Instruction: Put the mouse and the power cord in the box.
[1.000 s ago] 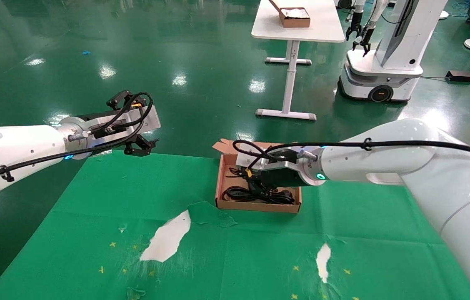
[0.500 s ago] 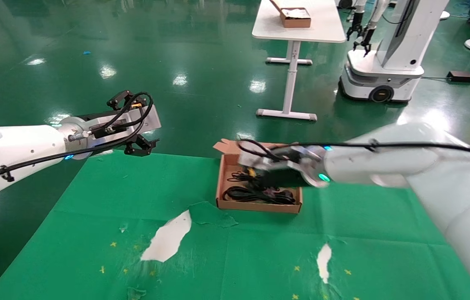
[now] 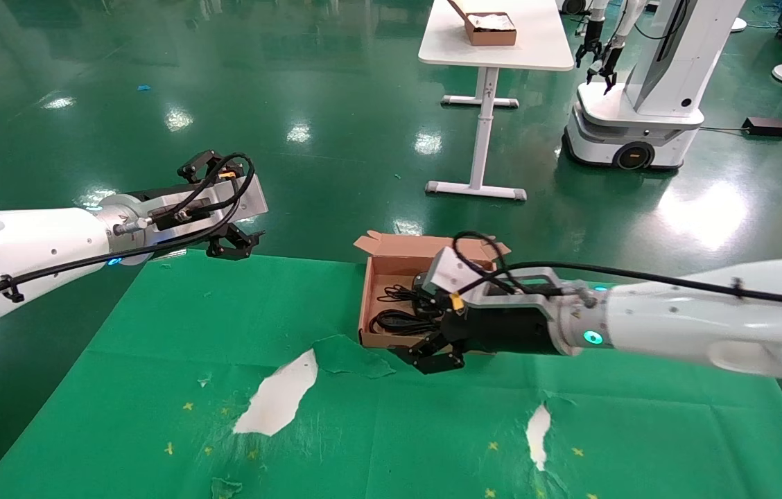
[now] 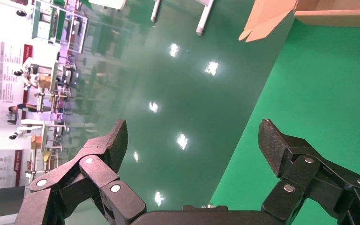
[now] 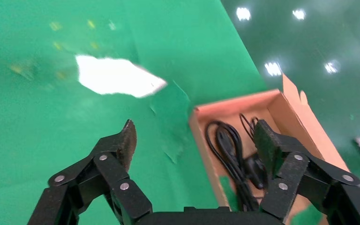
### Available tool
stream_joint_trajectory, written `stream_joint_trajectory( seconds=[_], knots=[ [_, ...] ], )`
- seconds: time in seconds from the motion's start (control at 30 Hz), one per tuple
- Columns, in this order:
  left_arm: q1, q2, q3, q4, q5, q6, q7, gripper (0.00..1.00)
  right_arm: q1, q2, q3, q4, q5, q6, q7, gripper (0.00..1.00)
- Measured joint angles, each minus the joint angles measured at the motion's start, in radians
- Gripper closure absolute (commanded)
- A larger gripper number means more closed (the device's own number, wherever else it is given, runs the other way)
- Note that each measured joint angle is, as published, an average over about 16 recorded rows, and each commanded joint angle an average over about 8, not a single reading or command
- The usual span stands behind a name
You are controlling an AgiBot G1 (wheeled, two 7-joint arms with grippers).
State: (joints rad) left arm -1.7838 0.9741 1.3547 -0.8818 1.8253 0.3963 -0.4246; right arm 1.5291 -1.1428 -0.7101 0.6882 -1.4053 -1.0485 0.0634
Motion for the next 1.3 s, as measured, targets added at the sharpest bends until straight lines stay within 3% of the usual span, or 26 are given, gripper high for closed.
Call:
stream_joint_trajectory(
  seconds=[0.43,1.3],
  knots=[
    [0.067,-0.034,-0.101,-0.038,-0.103,0.103,0.022,0.00,-0.141,0.165,0.134,0.185,0.209,-0.139,0.039,0.00],
    [0.372,-0.190,-0.564,-0.211,-0.574,0.576,0.124,0.00,-0.414,0.485,0.392,0.543,0.615,-0.408,0.113,0.00]
  ],
)
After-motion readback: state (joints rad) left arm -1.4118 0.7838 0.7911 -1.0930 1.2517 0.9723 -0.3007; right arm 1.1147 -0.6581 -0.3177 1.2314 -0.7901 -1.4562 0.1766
